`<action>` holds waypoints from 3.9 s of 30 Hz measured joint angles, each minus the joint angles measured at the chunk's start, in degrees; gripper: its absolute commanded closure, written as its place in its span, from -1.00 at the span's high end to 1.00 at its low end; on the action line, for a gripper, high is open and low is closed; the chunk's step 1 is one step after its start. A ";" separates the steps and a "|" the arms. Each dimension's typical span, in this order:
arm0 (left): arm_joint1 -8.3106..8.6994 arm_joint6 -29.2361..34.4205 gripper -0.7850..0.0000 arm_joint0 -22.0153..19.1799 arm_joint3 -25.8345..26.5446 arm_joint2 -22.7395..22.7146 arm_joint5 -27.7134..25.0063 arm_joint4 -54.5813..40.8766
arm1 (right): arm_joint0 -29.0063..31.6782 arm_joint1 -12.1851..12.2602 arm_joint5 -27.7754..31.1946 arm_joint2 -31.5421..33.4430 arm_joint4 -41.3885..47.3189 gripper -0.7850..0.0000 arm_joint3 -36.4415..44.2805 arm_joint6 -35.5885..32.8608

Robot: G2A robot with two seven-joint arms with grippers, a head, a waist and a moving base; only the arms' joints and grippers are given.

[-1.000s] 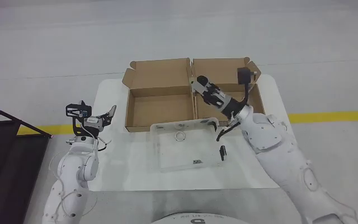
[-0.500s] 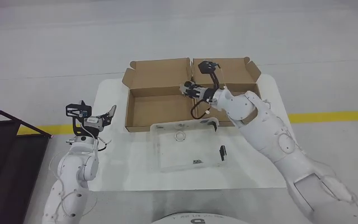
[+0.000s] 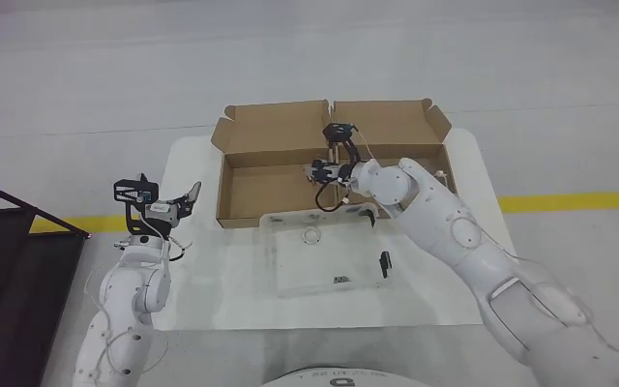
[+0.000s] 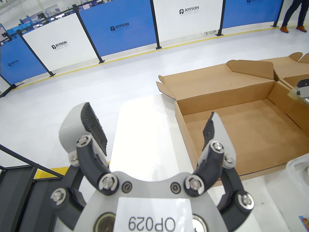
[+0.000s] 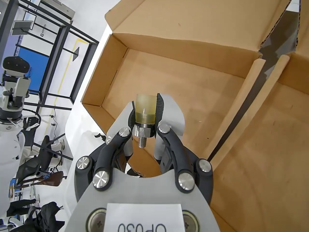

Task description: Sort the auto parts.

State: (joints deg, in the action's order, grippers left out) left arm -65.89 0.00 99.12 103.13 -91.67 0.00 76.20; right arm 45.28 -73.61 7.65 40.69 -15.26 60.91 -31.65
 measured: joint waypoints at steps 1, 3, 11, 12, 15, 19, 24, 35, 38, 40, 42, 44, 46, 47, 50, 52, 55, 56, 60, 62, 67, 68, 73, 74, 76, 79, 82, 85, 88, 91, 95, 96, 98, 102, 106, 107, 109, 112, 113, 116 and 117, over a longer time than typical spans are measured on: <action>0.00 0.00 1.00 0.00 0.00 0.00 0.00 0.00 | -0.19 -0.24 0.04 -0.20 -0.12 -1.00 -0.53 0.17; 0.00 0.00 1.00 0.00 0.00 0.00 0.00 0.00 | -0.45 -0.58 0.08 -0.47 -0.37 -1.00 -1.28 0.41; 0.00 0.00 1.00 0.00 0.00 0.00 0.00 0.00 | -1.19 -1.88 -0.66 -1.75 -2.38 -0.25 -3.95 0.05; 0.00 0.00 1.00 0.00 0.00 0.00 0.00 0.00 | -1.22 -1.99 -0.68 -1.79 -2.49 -0.26 -4.13 0.10; 0.00 0.00 1.00 0.00 0.00 0.00 0.00 0.00 | -1.37 -2.33 -0.59 -1.81 -2.83 -0.27 -4.61 0.26; 0.00 0.00 1.00 0.00 0.00 0.00 0.00 0.00 | -1.11 -2.54 1.50 -0.71 -1.67 -0.28 -3.67 1.42; 0.00 0.00 1.00 0.00 0.00 0.00 0.00 0.00 | 0.57 -1.86 5.57 2.48 0.97 -0.32 0.19 2.31; 0.00 0.00 1.00 0.00 0.00 0.00 0.00 0.00 | 15.82 3.00 29.85 16.63 15.14 -0.37 18.22 -2.98; 0.00 0.00 1.00 0.00 0.00 0.00 0.00 0.00 | 20.21 4.30 32.56 20.75 16.27 -0.36 22.36 -3.81; 0.00 0.00 1.00 0.00 0.00 0.00 0.00 0.00 | 23.26 5.12 33.80 23.83 16.73 -0.35 24.92 -3.70; 0.00 0.00 1.00 0.00 0.00 0.00 0.00 0.00 | 25.88 5.78 34.80 26.49 17.26 -0.36 26.86 -3.50; 0.00 0.00 1.00 0.00 0.00 0.00 0.00 0.00 | 29.02 6.49 36.04 29.60 17.86 -0.35 28.87 -3.17; 0.00 0.00 1.00 0.00 0.00 0.00 0.00 0.00 | 32.03 7.12 37.34 32.60 18.69 -0.34 30.51 -2.79; 0.00 0.00 1.00 0.00 0.00 0.00 0.00 0.00 | 33.23 7.36 37.92 33.81 19.08 -0.33 31.08 -2.63; 0.00 0.00 1.00 0.00 0.00 0.00 0.00 0.00 | 36.66 8.00 39.97 37.31 20.43 -0.34 32.46 -1.95; 0.00 0.00 1.00 0.00 0.00 0.00 0.00 0.00 | 38.37 8.28 41.28 39.21 21.43 -0.34 32.80 -1.06; 0.00 0.00 1.00 0.00 0.00 0.00 0.00 0.00 | 39.80 8.50 42.99 41.04 23.17 -0.33 32.38 0.55; 0.00 0.00 1.00 0.00 0.00 0.00 0.00 0.00 | 40.03 8.54 43.47 41.45 23.52 -0.33 32.14 0.98; 0.00 0.00 1.00 0.00 0.00 0.00 0.00 0.00 | 40.86 8.65 45.54 42.35 24.42 -0.33 31.27 2.20; 0.00 0.00 1.00 0.00 0.00 0.00 0.00 0.00 | 41.07 8.71 46.08 42.43 24.47 -0.28 30.74 2.21; 0.30 -4.29 1.00 1.85 3.46 0.70 -3.33 6.20 | 41.07 8.72 46.14 42.41 24.50 -0.15 30.54 2.21; 0.36 -5.34 1.00 2.69 4.43 0.99 -4.38 7.61 | 41.07 8.72 46.14 42.41 24.50 -0.15 30.54 2.21; 0.60 -7.80 1.00 6.68 8.87 2.65 -10.52 10.80 | 41.07 8.72 46.13 42.41 24.50 -0.15 30.54 2.21; 0.62 -7.66 1.00 7.13 9.53 2.90 -11.63 10.44 | 41.07 8.72 46.13 42.41 24.50 -0.14 30.54 2.21; 0.63 -6.44 1.00 7.84 10.96 3.09 -13.45 8.96 | 41.07 8.72 46.13 42.41 24.50 -0.11 30.54 2.21; 0.57 -4.31 1.00 8.06 12.26 2.43 -12.31 7.62 | 41.07 8.72 46.13 42.41 24.50 -0.09 30.54 2.21; 0.56 -4.33 1.00 8.04 12.24 2.41 -12.25 7.70 | 41.07 8.72 46.13 42.41 24.50 -0.09 30.54 2.21; 0.58 -4.28 1.00 8.00 12.59 2.48 -12.22 8.06 | 41.07 8.72 46.13 42.41 24.50 0.22 30.54 2.21; 0.70 -2.14 1.00 9.19 16.56 4.72 -13.46 13.37 | 41.07 8.72 46.13 42.41 24.50 0.18 30.54 2.21; 0.85 4.58 1.00 10.86 22.07 8.69 -17.04 19.60 | 41.07 8.72 46.13 42.41 24.50 0.11 30.54 2.21; 0.91 15.59 1.00 10.64 26.28 14.90 -22.07 27.09 | 41.07 8.72 46.13 42.41 24.50 0.04 30.54 2.21; 0.85 18.22 1.00 10.18 26.21 16.24 -23.09 27.69 | 41.07 8.72 46.13 42.41 24.50 0.00 30.54 2.21; 0.54 24.01 1.00 8.30 25.34 18.82 -24.23 26.77 | 41.07 8.72 46.13 42.41 24.50 0.00 30.54 2.21; -0.13 34.22 1.00 3.93 23.40 22.20 -27.47 18.57 | 41.07 8.72 46.13 42.41 24.50 -0.05 30.54 2.21; -0.78 41.81 1.00 -0.94 22.21 24.64 -27.52 10.73 | 41.07 8.72 46.13 42.41 24.50 -0.07 30.54 2.21; -0.94 42.89 1.00 -1.87 21.90 25.23 -27.10 9.42 | 41.07 8.72 46.13 42.41 24.50 -0.07 30.54 2.21; -1.29 45.07 1.00 -4.06 21.10 26.47 -25.91 6.45 | 41.07 8.72 46.13 42.41 24.50 -0.07 30.54 2.21; -1.78 46.85 0.99 -7.52 19.26 28.11 -23.26 5.38 | 41.07 8.72 46.13 42.41 24.50 -0.12 30.54 2.21; -1.92 46.94 0.99 -8.45 18.43 28.88 -22.51 6.04 | 41.07 8.72 46.13 42.41 24.50 -0.18 30.54 2.21; -2.41 47.32 0.98 -10.76 15.11 31.90 -20.92 7.61 | 41.07 8.72 46.13 42.41 24.50 -0.36 30.54 2.21; -2.56 47.62 0.96 -11.34 14.05 32.83 -20.70 7.81 | 41.07 8.72 46.13 42.41 24.50 -0.39 30.54 2.21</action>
State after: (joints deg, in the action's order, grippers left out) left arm -68.45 47.62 87.78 117.18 -58.84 -20.70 84.01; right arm 86.35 -64.89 53.79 83.10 9.24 91.46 -29.44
